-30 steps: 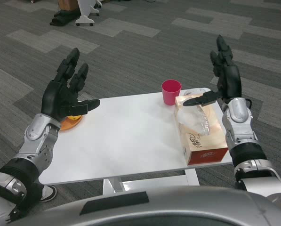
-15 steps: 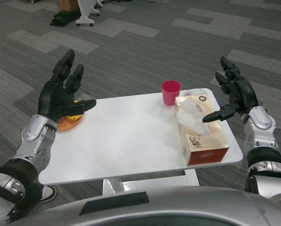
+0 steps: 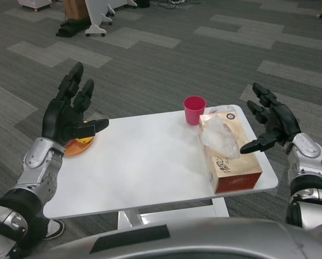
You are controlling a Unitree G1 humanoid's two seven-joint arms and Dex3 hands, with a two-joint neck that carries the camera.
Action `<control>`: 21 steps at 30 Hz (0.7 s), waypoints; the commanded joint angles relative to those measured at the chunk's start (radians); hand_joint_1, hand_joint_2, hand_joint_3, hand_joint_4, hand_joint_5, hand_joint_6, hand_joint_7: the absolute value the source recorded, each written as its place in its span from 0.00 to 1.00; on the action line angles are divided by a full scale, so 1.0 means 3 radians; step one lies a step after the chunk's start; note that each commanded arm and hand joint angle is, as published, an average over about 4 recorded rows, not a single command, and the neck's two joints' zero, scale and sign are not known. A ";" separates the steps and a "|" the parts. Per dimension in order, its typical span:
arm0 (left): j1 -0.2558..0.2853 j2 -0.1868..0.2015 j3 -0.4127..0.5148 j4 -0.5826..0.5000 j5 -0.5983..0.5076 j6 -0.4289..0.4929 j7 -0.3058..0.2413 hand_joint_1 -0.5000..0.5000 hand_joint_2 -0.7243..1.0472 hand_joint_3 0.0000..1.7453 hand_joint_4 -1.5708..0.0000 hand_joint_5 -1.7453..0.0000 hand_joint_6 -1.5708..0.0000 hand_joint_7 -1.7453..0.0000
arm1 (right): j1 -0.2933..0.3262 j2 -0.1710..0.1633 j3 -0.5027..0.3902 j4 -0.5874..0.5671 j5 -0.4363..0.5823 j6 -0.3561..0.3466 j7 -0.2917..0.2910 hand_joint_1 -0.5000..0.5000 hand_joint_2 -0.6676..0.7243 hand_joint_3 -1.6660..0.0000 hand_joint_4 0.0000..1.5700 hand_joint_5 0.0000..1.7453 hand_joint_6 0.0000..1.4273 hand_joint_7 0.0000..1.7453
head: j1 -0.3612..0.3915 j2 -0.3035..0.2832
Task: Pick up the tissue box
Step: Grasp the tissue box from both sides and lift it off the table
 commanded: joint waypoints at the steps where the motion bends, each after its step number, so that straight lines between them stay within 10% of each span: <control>1: -0.0044 0.0046 0.0027 0.0009 -0.0020 -0.0017 0.0019 1.00 1.00 0.15 1.00 1.00 1.00 1.00 | -0.0005 -0.0041 -0.0058 0.0164 0.0028 0.0021 0.0035 0.62 0.60 0.86 0.00 0.10 0.00 0.00 | -0.0025 0.0011; 21: -0.0039 0.0021 0.0018 0.0023 -0.0020 -0.0019 0.0019 1.00 1.00 0.15 1.00 1.00 1.00 1.00 | 0.0011 -0.0026 0.0002 0.0742 0.0003 0.0013 0.0057 0.62 0.65 0.86 0.00 0.17 0.00 0.00 | -0.0121 0.0070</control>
